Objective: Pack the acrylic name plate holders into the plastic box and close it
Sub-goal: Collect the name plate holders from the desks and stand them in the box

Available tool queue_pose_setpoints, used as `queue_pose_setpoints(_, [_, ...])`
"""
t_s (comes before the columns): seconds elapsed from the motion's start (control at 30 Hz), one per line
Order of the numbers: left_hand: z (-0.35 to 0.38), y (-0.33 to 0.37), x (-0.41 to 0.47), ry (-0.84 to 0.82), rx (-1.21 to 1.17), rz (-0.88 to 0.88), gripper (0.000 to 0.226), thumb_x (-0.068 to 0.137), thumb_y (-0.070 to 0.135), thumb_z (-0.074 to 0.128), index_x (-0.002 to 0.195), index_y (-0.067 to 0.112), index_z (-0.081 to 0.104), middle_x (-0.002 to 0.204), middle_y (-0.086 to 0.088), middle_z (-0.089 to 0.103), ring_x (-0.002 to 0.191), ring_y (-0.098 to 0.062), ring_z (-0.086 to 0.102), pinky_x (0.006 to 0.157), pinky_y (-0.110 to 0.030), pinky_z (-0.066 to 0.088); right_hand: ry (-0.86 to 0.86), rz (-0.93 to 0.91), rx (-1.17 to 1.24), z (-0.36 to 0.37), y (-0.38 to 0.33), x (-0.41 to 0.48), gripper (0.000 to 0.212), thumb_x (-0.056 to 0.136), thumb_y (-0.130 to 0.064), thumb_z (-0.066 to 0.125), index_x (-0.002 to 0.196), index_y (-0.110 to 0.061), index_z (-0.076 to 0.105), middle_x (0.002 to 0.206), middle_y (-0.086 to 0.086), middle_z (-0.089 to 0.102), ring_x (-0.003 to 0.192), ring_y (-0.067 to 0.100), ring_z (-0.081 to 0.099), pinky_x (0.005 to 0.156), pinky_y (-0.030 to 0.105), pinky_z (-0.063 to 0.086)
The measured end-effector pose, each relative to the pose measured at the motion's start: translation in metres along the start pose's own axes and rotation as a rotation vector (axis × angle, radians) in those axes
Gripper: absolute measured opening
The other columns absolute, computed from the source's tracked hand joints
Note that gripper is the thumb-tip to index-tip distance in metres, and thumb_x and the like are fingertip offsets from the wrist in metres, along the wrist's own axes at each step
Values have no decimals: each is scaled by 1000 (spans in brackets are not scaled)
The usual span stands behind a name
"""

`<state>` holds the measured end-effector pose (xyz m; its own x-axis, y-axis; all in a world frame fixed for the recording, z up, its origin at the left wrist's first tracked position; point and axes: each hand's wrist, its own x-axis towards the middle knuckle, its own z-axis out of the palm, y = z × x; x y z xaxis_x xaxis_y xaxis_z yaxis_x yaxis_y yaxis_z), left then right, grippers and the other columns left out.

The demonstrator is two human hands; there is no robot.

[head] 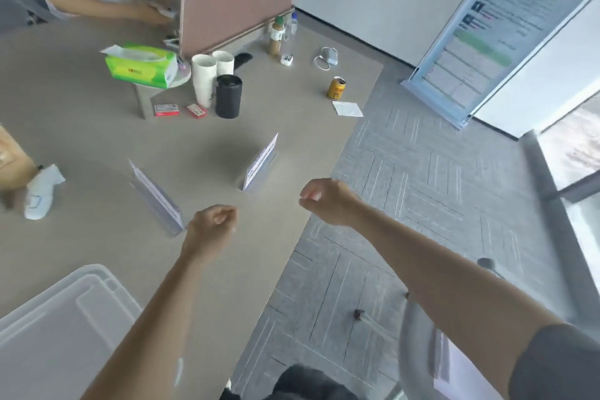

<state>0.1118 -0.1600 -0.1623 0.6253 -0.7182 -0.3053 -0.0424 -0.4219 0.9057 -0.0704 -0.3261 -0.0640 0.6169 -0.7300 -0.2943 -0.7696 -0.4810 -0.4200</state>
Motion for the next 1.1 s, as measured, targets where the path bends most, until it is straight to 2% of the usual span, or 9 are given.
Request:
queue_pose_setpoints(0.1, [12, 1, 29, 25, -57, -60, 13, 71, 45, 59, 77, 41, 70, 81, 6, 73, 84, -19, 71, 77, -42, 58, -29, 4, -16, -11, 5, 45, 24, 93, -37, 60, 110, -22, 68, 112, -3, 67, 82, 12, 59, 55, 16, 39])
queue_pose_setpoints(0.2, [20, 6, 58, 162, -55, -137, 12, 80, 41, 61, 85, 33, 69, 89, 4, 73, 89, -18, 68, 78, -33, 54, -38, 34, 27, -18, 12, 101, 22, 92, -36, 59, 108, -24, 68, 109, -7, 66, 71, 9, 60, 56, 20, 43])
queue_pose_setpoints(0.33, [43, 15, 103, 263, 11, -126, 22, 87, 29, 65, 107, 19, 66, 100, 4, 68, 90, -9, 63, 79, -21, 42, -65, 19, 29, -9, 28, 192, 29, 91, -37, 60, 116, -24, 64, 115, -4, 64, 91, 18, 62, 71, 23, 43])
queue_pose_setpoints(0.47, [64, 19, 146, 210, 173, -180, 28, 84, 38, 68, 110, 29, 67, 115, 10, 68, 109, -7, 62, 88, -23, 45, -80, -53, -37, 14, 48, 278, 45, 94, -35, 56, 135, -21, 48, 131, 4, 55, 117, 25, 54, 88, 32, 43])
queue_pose_setpoints(0.53, [73, 24, 156, 201, 223, -256, 38, 81, 41, 70, 117, 33, 64, 121, 14, 65, 116, -9, 58, 93, -28, 45, -81, -85, -15, 20, 55, 308, 50, 94, -33, 56, 139, -23, 39, 135, 5, 49, 120, 28, 52, 88, 34, 42])
queue_pose_setpoints(0.63, [86, 31, 165, 237, 297, -342, 46, 80, 40, 72, 125, 35, 60, 128, 15, 61, 120, -12, 55, 87, -23, 39, -150, -177, -59, 21, 64, 345, 54, 95, -32, 56, 144, -28, 34, 140, 4, 43, 121, 30, 51, 93, 38, 43])
queue_pose_setpoints(0.7, [96, 36, 175, 236, 314, -387, 43, 82, 38, 70, 124, 34, 61, 125, 13, 62, 114, -14, 58, 80, -20, 37, -205, -280, -127, 20, 68, 366, 46, 96, -29, 56, 140, -29, 43, 140, 2, 45, 123, 29, 50, 95, 37, 45])
queue_pose_setpoints(0.83, [107, 42, 188, 317, 388, -403, 17, 90, 27, 57, 102, 23, 69, 97, -3, 69, 91, -24, 60, 66, -24, 36, -278, -463, -207, 16, 70, 395, 23, 92, -32, 63, 114, -26, 65, 123, -3, 63, 111, 23, 59, 87, 32, 48])
queue_pose_setpoints(1.1, [85, 48, 152, 502, 379, -388, 19, 90, 27, 60, 106, 26, 70, 95, -3, 70, 89, -24, 62, 61, -24, 34, -319, -764, -137, 4, 36, 390, 23, 84, -34, 74, 98, -16, 72, 99, 0, 66, 102, 25, 57, 83, 39, 51])
